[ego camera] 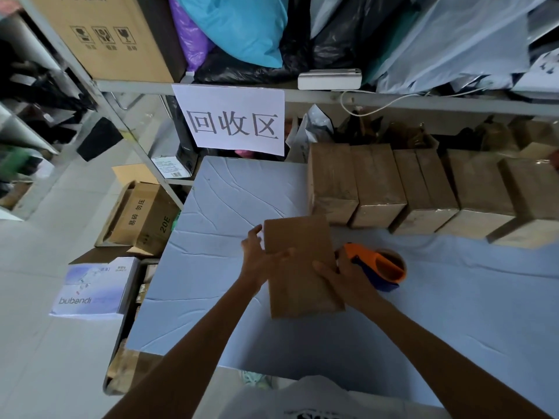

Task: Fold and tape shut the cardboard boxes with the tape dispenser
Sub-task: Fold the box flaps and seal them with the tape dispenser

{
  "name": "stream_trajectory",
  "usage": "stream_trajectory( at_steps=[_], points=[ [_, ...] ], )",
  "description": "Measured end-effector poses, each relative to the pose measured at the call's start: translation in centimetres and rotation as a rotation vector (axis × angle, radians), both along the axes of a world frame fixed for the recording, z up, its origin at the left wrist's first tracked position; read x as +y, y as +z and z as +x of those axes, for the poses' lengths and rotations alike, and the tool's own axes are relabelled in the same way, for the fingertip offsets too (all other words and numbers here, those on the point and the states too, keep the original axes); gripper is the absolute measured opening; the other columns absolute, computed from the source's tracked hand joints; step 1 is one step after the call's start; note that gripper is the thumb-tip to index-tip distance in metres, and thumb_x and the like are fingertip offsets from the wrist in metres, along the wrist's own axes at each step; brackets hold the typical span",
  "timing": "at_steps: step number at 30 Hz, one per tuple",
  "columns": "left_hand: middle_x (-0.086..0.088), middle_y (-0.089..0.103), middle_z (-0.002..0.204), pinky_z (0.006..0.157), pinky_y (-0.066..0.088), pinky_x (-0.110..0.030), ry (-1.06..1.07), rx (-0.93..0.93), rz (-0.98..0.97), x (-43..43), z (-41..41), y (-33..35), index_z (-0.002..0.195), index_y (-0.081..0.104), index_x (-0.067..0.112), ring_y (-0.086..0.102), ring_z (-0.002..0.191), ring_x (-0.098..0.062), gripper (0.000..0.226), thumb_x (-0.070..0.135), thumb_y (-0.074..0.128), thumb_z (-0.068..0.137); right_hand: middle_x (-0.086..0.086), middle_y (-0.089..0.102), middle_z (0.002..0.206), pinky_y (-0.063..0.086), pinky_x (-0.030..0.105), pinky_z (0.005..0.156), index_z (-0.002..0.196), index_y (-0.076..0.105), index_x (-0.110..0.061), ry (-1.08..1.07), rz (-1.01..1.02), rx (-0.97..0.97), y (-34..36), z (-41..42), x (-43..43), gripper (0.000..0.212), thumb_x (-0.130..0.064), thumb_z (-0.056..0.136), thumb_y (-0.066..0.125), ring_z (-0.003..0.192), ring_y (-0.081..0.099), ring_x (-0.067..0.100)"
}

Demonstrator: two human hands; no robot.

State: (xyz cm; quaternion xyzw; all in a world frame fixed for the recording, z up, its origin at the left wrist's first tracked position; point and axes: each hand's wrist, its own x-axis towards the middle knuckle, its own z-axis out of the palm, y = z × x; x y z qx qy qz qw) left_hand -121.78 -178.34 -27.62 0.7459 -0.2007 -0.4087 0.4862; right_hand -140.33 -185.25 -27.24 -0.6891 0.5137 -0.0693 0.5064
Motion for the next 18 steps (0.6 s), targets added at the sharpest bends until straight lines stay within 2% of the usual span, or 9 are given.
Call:
stream_trajectory(
  at_steps=[2, 4, 6, 8, 10, 11, 12, 14, 18],
  points=[
    [-0.008, 0.025, 0.137, 0.099, 0.045, -0.040, -0.069, -0.217, 0.222, -0.6, -1.1, -0.8, 0.143, 0.024, 0.013, 0.035, 0.126, -0.028, 0.099, 0.041, 0.083, 0.069, 0.006, 0.062, 0.111, 0.052, 0.031, 0.081, 0.128, 0.039, -0.010, -0.025, 0.091, 0.009, -1.1, 0.4, 0.4, 0.058, -0.052, 0.089, 0.054, 0.097, 0.063, 0.023],
    [-0.012, 0.023, 0.140, 0.104, 0.036, -0.046, -0.205, -0.354, 0.326, -0.8, -2.8, -1.2, 0.146, 0.014, 0.010, 0.030, 0.130, -0.035, 0.109, 0.052, 0.078, 0.069, 0.009, 0.060, 0.118, 0.049, 0.041, 0.091, 0.137, 0.030, -0.008, -0.013, 0.087, 0.076, -2.0, 0.6, 0.7, 0.061, -0.048, 0.094, 0.048, 0.104, 0.060, 0.027],
    [-0.014, 0.016, 0.148, 0.108, 0.028, -0.052, -0.261, -0.413, 0.402, -1.1, -4.3, -1.2, 0.149, -0.001, 0.009, 0.023, 0.135, -0.040, 0.127, 0.065, 0.074, 0.063, 0.012, 0.063, 0.101, 0.050, 0.045, 0.083, 0.127, 0.039, -0.011, 0.007, 0.096, 0.090, -2.9, 0.4, 0.5, 0.046, -0.044, 0.096, 0.047, 0.091, 0.062, 0.029],
    [-0.015, 0.001, 0.156, 0.113, 0.011, -0.059, -0.263, -0.520, 0.485, -1.5, -5.5, -1.3, 0.149, -0.011, 0.010, 0.007, 0.142, -0.040, 0.135, 0.079, 0.064, 0.060, 0.014, 0.062, 0.092, 0.051, 0.046, 0.074, 0.103, 0.051, -0.015, -0.037, 0.217, 0.024, -3.0, -0.2, -0.2, 0.017, -0.031, 0.099, 0.046, 0.084, 0.062, 0.033],
    [-0.018, -0.013, 0.157, 0.112, -0.004, -0.061, -0.310, -0.680, 0.529, -1.6, -6.7, -1.6, 0.149, -0.015, 0.010, -0.008, 0.145, -0.039, 0.130, 0.083, 0.053, 0.065, 0.006, 0.061, 0.086, 0.047, 0.041, 0.068, 0.088, 0.059, -0.021, -0.164, 0.186, -0.056, -3.2, -1.2, -1.0, 0.015, -0.014, 0.096, 0.048, 0.078, 0.059, 0.025],
    [-0.019, -0.017, 0.156, 0.111, -0.007, -0.062, -0.332, -0.747, 0.541, -1.6, -7.2, -1.8, 0.149, -0.016, 0.009, -0.012, 0.144, -0.040, 0.127, 0.081, 0.051, 0.069, 0.005, 0.058, 0.085, 0.044, 0.038, 0.066, 0.091, 0.060, -0.018, -0.244, 0.058, -0.037, -3.3, -1.8, -1.3, 0.014, -0.007, 0.091, 0.051, 0.077, 0.055, 0.022],
    [-0.020, -0.020, 0.156, 0.111, -0.007, -0.062, -0.352, -0.795, 0.555, -1.6, -7.7, -1.9, 0.149, -0.017, 0.008, -0.013, 0.144, -0.041, 0.124, 0.079, 0.051, 0.072, 0.008, 0.055, 0.091, 0.042, 0.037, 0.069, 0.101, 0.058, -0.010, -0.287, -0.122, 0.056, -3.6, -2.4, -1.7, 0.016, -0.004, 0.086, 0.055, 0.082, 0.053, 0.023],
    [-0.021, -0.023, 0.154, 0.112, -0.006, -0.061, -0.382, -0.829, 0.573, -1.8, -8.1, -2.2, 0.148, -0.017, 0.006, -0.015, 0.143, -0.044, 0.122, 0.074, 0.053, 0.075, 0.019, 0.049, 0.111, 0.044, 0.046, 0.084, 0.115, 0.048, 0.003, -0.289, -0.362, 0.328, -4.2, -3.3, -2.6, 0.042, -0.006, 0.078, 0.064, 0.104, 0.047, 0.034],
    [-0.016, -0.017, 0.156, 0.113, 0.004, -0.057, -0.346, -0.818, 0.566, -2.1, -7.9, -2.7, 0.149, -0.011, 0.009, -0.009, 0.144, -0.041, 0.121, 0.068, 0.061, 0.072, 0.022, 0.033, 0.137, 0.034, 0.049, 0.101, 0.134, 0.030, 0.003, -0.235, -0.115, 0.540, -5.4, -3.6, -3.9, 0.078, -0.019, 0.074, 0.074, 0.130, 0.027, 0.039]
  ],
)
